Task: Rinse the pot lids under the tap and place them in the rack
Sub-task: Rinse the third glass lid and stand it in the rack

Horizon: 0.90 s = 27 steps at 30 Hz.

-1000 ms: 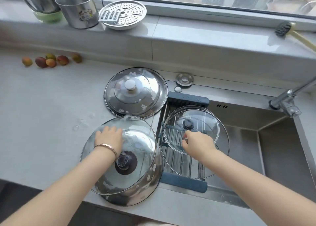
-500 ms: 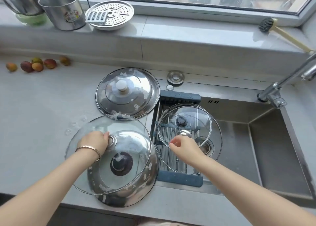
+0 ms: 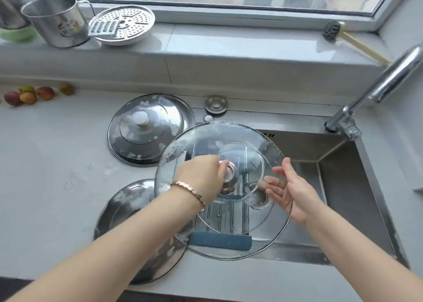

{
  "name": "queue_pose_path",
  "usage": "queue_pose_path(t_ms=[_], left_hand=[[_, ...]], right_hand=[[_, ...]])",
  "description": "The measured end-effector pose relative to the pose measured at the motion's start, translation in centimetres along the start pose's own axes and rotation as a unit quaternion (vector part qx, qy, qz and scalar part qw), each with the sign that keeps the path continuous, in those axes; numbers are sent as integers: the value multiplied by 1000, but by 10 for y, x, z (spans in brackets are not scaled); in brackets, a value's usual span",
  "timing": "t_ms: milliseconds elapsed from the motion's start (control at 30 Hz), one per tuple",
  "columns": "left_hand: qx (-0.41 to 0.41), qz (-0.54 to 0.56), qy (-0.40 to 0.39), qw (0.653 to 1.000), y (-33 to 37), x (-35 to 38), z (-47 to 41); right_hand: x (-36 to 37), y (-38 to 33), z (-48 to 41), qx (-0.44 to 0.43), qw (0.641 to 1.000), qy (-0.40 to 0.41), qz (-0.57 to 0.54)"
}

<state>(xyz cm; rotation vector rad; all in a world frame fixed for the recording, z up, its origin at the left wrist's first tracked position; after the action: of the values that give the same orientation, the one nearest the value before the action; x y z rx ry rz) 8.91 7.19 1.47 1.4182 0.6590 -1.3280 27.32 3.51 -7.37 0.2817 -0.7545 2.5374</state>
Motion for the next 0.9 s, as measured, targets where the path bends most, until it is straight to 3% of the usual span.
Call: queue_pose_path(t_ms=[167, 233, 267, 300, 400, 433, 467, 633, 733, 833, 900], left_hand=[[-30, 64, 105, 992, 33, 11, -14], [-105, 120, 96, 983, 28, 26, -15], [-170, 204, 68, 962, 24, 43, -14], [-238, 327, 42, 914, 25, 63, -13], [-346, 659, -8, 668, 65, 112, -12], [-345, 705, -6, 619, 80, 119, -15], [-340, 723, 8, 601, 90, 124, -18], [-341, 726, 108, 588, 121, 126, -35], [-347, 709, 171, 589, 130, 123, -42], [-353, 689, 207, 598, 131, 118, -48], [-346, 669, 219, 621, 128, 113, -54]], right_hand=[[-96, -16, 7, 5, 995, 66, -77], [-131, -20, 9, 18, 991, 84, -105], [-145, -22, 10, 25, 989, 89, -117], [-159, -24, 9, 32, 987, 91, -126], [-188, -33, 7, 46, 987, 88, -130], [-195, -38, 5, 49, 987, 85, -127], [-202, -43, 3, 51, 988, 83, -121], [-221, -84, -6, 36, 996, 72, -45], [-225, -111, -22, -6, 984, 122, 130], [-219, -155, -29, -139, 898, 229, 349], [-209, -181, -33, -176, 856, 266, 406]])
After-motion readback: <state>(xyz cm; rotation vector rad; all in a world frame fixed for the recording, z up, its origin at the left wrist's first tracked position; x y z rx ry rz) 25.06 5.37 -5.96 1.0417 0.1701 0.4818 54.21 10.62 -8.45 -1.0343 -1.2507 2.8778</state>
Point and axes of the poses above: each hand's wrist, its own z-axis away from the middle knuckle, its own x-axis out of the palm, y = z × x, the point moved 7 cm from there along -z, towards the middle knuckle, and after that the axes turned 13 degrees about x, right-handed, at the moved point
